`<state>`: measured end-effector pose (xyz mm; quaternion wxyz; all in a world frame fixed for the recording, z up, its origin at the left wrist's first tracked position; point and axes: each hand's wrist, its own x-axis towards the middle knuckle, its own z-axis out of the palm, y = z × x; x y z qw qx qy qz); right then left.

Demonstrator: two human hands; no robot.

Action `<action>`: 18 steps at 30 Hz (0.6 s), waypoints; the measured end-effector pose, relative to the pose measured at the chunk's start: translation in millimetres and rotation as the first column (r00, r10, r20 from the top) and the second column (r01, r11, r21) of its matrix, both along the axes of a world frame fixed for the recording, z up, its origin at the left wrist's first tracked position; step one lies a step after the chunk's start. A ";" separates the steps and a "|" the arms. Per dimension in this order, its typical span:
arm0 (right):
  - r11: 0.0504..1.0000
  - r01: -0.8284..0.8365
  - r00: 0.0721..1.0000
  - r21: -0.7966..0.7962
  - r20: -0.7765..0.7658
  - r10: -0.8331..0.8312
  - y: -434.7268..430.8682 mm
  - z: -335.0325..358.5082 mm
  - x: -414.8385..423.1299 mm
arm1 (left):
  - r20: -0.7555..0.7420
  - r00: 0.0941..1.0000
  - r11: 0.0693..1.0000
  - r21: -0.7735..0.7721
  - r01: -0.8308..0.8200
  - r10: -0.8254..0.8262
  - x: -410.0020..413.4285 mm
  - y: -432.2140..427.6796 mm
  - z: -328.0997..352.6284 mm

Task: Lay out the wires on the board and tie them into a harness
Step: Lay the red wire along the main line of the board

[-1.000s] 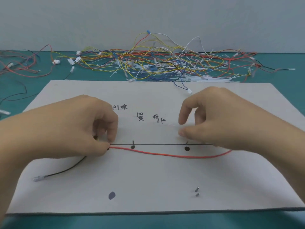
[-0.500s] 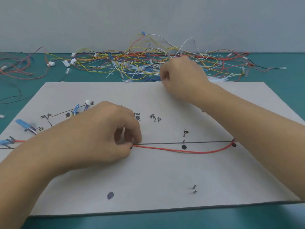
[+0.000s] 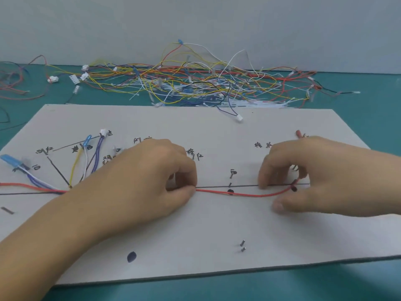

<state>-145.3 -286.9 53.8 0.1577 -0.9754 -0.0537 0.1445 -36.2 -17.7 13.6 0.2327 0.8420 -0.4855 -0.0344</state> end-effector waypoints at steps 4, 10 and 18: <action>1.000 0.028 0.998 0.005 0.062 -0.028 3.7 -6.1 3.1 | -0.015 1.000 1.000 -0.011 0.010 -0.010 -1.6 -6.0 -0.4; 0.994 -0.006 0.988 -0.110 0.151 0.023 -10.7 -14.1 -7.4 | -0.090 0.996 1.000 -0.013 -0.008 0.007 6.3 -4.3 1.5; 1.000 0.021 0.982 -0.006 0.189 -0.020 -22.8 -16.0 -19.1 | -0.039 0.998 0.999 -0.001 0.046 -0.046 -0.4 -27.9 1.6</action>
